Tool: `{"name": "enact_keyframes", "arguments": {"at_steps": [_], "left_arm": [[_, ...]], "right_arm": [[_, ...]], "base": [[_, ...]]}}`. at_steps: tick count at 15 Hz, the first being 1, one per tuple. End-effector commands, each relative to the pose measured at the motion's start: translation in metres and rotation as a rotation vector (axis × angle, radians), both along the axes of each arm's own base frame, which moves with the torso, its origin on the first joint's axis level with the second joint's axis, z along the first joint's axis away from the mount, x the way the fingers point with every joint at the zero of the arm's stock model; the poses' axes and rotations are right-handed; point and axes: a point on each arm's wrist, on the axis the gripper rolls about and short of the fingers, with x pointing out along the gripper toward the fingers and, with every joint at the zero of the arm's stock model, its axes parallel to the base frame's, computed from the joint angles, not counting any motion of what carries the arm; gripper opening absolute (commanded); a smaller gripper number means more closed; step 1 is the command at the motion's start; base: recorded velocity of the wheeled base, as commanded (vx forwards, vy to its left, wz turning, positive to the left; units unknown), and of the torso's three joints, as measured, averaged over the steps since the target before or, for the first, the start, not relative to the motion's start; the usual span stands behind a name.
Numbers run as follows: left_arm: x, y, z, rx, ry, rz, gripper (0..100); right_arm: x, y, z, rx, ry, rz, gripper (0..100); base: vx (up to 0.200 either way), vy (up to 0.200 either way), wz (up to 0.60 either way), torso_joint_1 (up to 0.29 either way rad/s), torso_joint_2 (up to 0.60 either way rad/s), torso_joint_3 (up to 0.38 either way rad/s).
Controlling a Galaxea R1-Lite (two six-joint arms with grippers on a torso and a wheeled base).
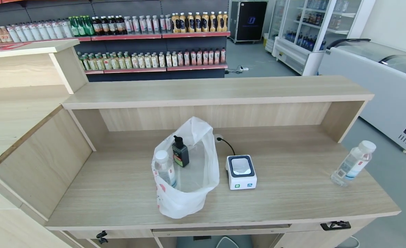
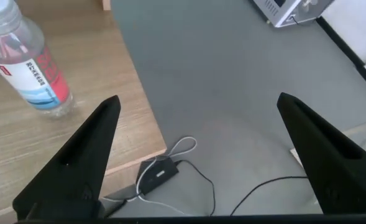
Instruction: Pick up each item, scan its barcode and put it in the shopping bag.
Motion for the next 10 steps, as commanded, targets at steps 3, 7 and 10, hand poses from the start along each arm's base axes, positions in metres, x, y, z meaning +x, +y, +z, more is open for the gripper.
{"name": "enact_keyframes", "arguments": {"at_steps": [3, 7, 10], "left_arm": [[0.0, 0.0, 0.0, 0.0, -0.001, 0.0, 100], [0.0, 0.0, 0.0, 0.0, -0.001, 0.0, 100], [0.0, 0.0, 0.0, 0.0, -0.001, 0.0, 100]], "right_arm": [[0.044, 0.006, -0.027, 0.034, 0.033, 0.135, 100], [0.077, 0.022, -0.043, -0.028, 0.048, 0.256, 100], [0.091, 0.027, -0.053, -0.068, 0.037, 0.3, 100]], "base": [[0.0, 0.0, 0.0, 0.0, 0.0, 0.0], [0.0, 0.0, 0.0, 0.0, 0.0, 0.0], [0.0, 0.0, 0.0, 0.0, 0.0, 0.0]]}}
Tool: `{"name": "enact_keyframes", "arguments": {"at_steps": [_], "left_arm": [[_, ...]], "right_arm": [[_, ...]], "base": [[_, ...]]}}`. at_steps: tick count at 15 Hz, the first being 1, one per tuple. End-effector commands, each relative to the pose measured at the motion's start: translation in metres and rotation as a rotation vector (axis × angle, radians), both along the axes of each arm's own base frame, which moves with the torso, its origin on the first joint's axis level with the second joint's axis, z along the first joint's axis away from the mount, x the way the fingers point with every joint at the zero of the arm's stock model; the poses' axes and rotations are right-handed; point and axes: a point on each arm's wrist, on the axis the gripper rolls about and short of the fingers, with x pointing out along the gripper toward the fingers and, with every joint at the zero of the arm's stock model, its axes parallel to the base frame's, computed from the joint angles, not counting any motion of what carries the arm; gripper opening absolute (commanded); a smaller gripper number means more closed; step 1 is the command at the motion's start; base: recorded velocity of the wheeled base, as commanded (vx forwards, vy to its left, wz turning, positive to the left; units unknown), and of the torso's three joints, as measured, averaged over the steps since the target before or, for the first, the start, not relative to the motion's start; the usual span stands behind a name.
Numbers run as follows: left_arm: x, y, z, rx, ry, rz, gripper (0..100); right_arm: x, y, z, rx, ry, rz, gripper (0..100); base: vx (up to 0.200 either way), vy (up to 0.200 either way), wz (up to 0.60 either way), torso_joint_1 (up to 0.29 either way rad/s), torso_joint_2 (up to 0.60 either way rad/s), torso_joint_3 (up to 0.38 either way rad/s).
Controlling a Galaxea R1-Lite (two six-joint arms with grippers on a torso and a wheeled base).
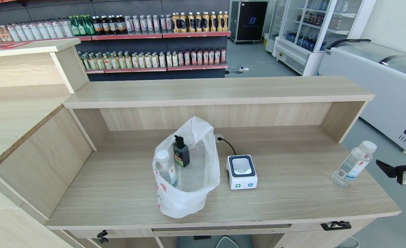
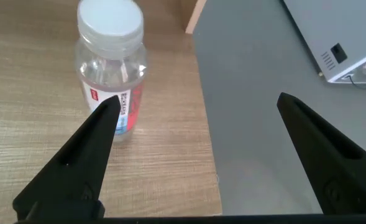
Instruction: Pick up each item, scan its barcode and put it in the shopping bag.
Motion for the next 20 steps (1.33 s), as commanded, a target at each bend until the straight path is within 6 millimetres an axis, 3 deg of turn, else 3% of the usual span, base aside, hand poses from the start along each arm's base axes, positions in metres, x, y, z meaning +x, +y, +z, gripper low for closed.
{"name": "enact_keyframes", "arguments": {"at_steps": [1, 8, 14, 20], "left_arm": [[0.0, 0.0, 0.0, 0.0, -0.001, 0.001, 100], [0.0, 0.0, 0.0, 0.0, -0.001, 0.001, 100], [0.0, 0.0, 0.0, 0.0, -0.001, 0.001, 100], [0.0, 0.0, 0.0, 0.0, -0.001, 0.001, 100]], "right_arm": [[0.008, 0.002, -0.017, 0.016, 0.036, 0.021, 100], [0.022, 0.001, -0.039, 0.011, 0.036, 0.042, 100], [0.042, 0.019, -0.055, 0.056, 0.055, 0.11, 100], [0.074, 0.029, -0.057, 0.07, 0.006, 0.166, 100]], "base": [[0.0, 0.0, 0.0, 0.0, 0.0, 0.0], [0.0, 0.0, 0.0, 0.0, 0.0, 0.0], [0.0, 0.0, 0.0, 0.0, 0.0, 0.0], [0.0, 0.0, 0.0, 0.0, 0.0, 0.0]]}}
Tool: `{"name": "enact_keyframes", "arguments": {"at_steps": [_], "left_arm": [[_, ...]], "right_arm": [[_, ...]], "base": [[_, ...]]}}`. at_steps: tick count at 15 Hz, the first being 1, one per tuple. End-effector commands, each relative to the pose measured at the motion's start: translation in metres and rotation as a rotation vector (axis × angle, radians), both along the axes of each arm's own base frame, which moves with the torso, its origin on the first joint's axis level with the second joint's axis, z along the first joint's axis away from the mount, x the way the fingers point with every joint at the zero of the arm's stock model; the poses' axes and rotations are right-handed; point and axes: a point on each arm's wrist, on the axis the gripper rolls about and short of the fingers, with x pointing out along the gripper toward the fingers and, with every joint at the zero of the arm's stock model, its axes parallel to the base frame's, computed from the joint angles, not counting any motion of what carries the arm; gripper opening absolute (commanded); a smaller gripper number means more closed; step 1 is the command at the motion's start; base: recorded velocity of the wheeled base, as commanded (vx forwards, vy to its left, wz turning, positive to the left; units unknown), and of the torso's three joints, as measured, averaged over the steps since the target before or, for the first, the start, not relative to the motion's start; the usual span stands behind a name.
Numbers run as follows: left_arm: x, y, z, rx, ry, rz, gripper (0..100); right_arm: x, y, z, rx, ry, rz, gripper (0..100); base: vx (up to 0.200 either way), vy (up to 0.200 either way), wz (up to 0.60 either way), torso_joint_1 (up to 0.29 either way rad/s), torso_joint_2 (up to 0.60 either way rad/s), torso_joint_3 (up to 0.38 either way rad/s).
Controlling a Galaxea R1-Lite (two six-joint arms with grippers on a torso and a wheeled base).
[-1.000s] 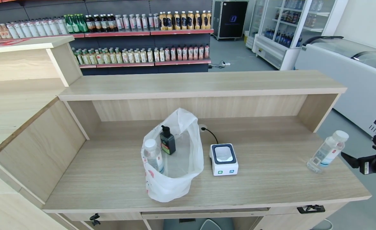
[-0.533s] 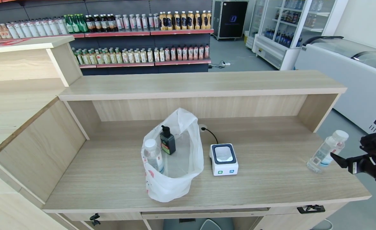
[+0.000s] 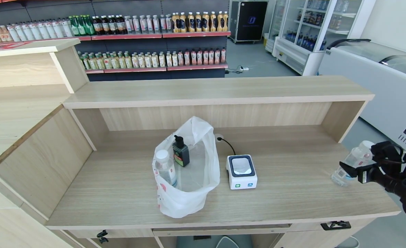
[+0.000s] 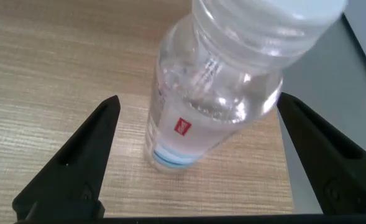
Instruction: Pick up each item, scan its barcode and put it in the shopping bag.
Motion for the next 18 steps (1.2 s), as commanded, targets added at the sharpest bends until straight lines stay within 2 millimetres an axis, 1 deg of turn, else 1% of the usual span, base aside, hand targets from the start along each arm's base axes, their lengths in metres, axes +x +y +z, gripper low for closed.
{"name": "enact_keyframes", "arguments": {"at_steps": [1, 3, 7, 10, 11, 12, 18], "left_arm": [[0.0, 0.0, 0.0, 0.0, -0.001, 0.0, 100], [0.0, 0.0, 0.0, 0.0, -0.001, 0.0, 100], [0.0, 0.0, 0.0, 0.0, -0.001, 0.0, 100], [0.0, 0.0, 0.0, 0.0, -0.001, 0.0, 100], [0.0, 0.0, 0.0, 0.0, -0.001, 0.0, 100], [0.0, 0.0, 0.0, 0.0, -0.001, 0.0, 100], [0.0, 0.0, 0.0, 0.0, -0.001, 0.0, 100]], "right_arm": [[0.015, 0.003, -0.003, -0.003, -0.019, 0.022, 100], [0.02, 0.007, -0.007, -0.003, -0.016, 0.037, 100], [0.024, 0.015, -0.017, 0.008, 0.008, 0.06, 100], [0.024, 0.016, -0.021, 0.018, 0.013, 0.062, 100], [0.025, 0.017, -0.022, 0.044, 0.007, 0.058, 100], [0.026, 0.017, -0.02, 0.048, -0.002, 0.059, 0], [0.03, 0.014, -0.013, 0.046, -0.047, 0.053, 0]], "base": [[0.0, 0.0, 0.0, 0.0, 0.0, 0.0], [0.0, 0.0, 0.0, 0.0, 0.0, 0.0], [0.0, 0.0, 0.0, 0.0, 0.0, 0.0], [0.0, 0.0, 0.0, 0.0, 0.0, 0.0], [0.0, 0.0, 0.0, 0.0, 0.0, 0.0], [0.0, 0.0, 0.0, 0.0, 0.0, 0.0], [0.0, 0.0, 0.0, 0.0, 0.0, 0.0]]}}
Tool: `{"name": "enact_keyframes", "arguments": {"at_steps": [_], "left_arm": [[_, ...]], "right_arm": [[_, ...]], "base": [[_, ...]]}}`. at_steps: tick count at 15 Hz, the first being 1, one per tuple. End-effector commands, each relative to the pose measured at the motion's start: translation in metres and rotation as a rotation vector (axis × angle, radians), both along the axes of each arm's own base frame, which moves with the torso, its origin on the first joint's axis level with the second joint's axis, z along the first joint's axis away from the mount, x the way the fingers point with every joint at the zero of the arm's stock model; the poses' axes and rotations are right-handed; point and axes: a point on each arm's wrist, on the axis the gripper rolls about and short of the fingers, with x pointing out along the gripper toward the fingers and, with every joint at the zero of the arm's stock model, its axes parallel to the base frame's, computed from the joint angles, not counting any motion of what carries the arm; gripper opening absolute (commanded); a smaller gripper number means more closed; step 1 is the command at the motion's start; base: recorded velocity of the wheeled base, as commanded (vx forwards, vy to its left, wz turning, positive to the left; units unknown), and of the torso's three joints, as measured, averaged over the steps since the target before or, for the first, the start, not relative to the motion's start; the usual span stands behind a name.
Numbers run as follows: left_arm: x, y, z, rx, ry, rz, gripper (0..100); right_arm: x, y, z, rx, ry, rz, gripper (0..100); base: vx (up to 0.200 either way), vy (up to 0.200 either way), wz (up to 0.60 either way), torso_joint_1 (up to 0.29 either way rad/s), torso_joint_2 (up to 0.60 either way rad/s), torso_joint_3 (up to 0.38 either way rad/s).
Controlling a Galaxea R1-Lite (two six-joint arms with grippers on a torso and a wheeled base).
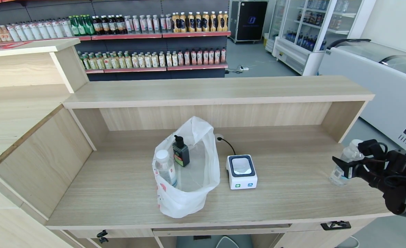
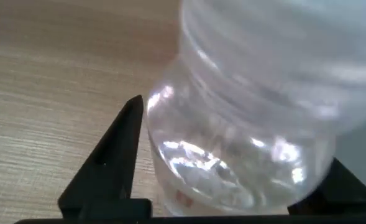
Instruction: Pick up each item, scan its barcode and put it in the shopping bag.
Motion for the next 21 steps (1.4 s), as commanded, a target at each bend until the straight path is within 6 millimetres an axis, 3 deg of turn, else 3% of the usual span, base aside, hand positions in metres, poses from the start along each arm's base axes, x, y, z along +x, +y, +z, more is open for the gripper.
{"name": "enact_keyframes", "arguments": {"at_steps": [1, 4, 7, 9, 10, 11, 12, 14, 16, 21], "left_arm": [[0.0, 0.0, 0.0, 0.0, -0.001, 0.001, 100], [0.0, 0.0, 0.0, 0.0, -0.001, 0.001, 100], [0.0, 0.0, 0.0, 0.0, -0.001, 0.001, 100], [0.0, 0.0, 0.0, 0.0, -0.001, 0.001, 100], [0.0, 0.0, 0.0, 0.0, -0.001, 0.001, 100], [0.0, 0.0, 0.0, 0.0, -0.001, 0.001, 100], [0.0, 0.0, 0.0, 0.0, -0.001, 0.001, 100], [0.0, 0.0, 0.0, 0.0, -0.001, 0.001, 100], [0.0, 0.0, 0.0, 0.0, -0.001, 0.001, 100], [0.0, 0.0, 0.0, 0.0, -0.001, 0.001, 100]], "right_arm": [[-0.001, 0.0, 0.007, 0.018, -0.011, -0.005, 0], [-0.007, 0.004, 0.028, 0.134, 0.006, -0.019, 0], [-0.026, 0.027, 0.103, 0.286, 0.077, 0.047, 0], [-0.065, 0.068, 0.18, 0.425, 0.157, 0.227, 0], [-0.074, 0.077, 0.196, 0.435, 0.17, 0.275, 0], [-0.096, 0.1, 0.232, 0.441, 0.192, 0.381, 0], [-0.101, 0.109, 0.242, 0.436, 0.19, 0.41, 0], [-0.128, 0.141, 0.284, 0.454, 0.183, 0.529, 0], [-0.159, 0.168, 0.306, 0.497, 0.193, 0.665, 0], [-0.206, 0.206, 0.319, 0.474, 0.227, 0.912, 0]], "base": [[0.0, 0.0, 0.0, 0.0, 0.0, 0.0], [0.0, 0.0, 0.0, 0.0, 0.0, 0.0], [0.0, 0.0, 0.0, 0.0, 0.0, 0.0], [0.0, 0.0, 0.0, 0.0, 0.0, 0.0], [0.0, 0.0, 0.0, 0.0, 0.0, 0.0], [0.0, 0.0, 0.0, 0.0, 0.0, 0.0], [0.0, 0.0, 0.0, 0.0, 0.0, 0.0], [0.0, 0.0, 0.0, 0.0, 0.0, 0.0], [0.0, 0.0, 0.0, 0.0, 0.0, 0.0], [0.0, 0.0, 0.0, 0.0, 0.0, 0.0]]}}
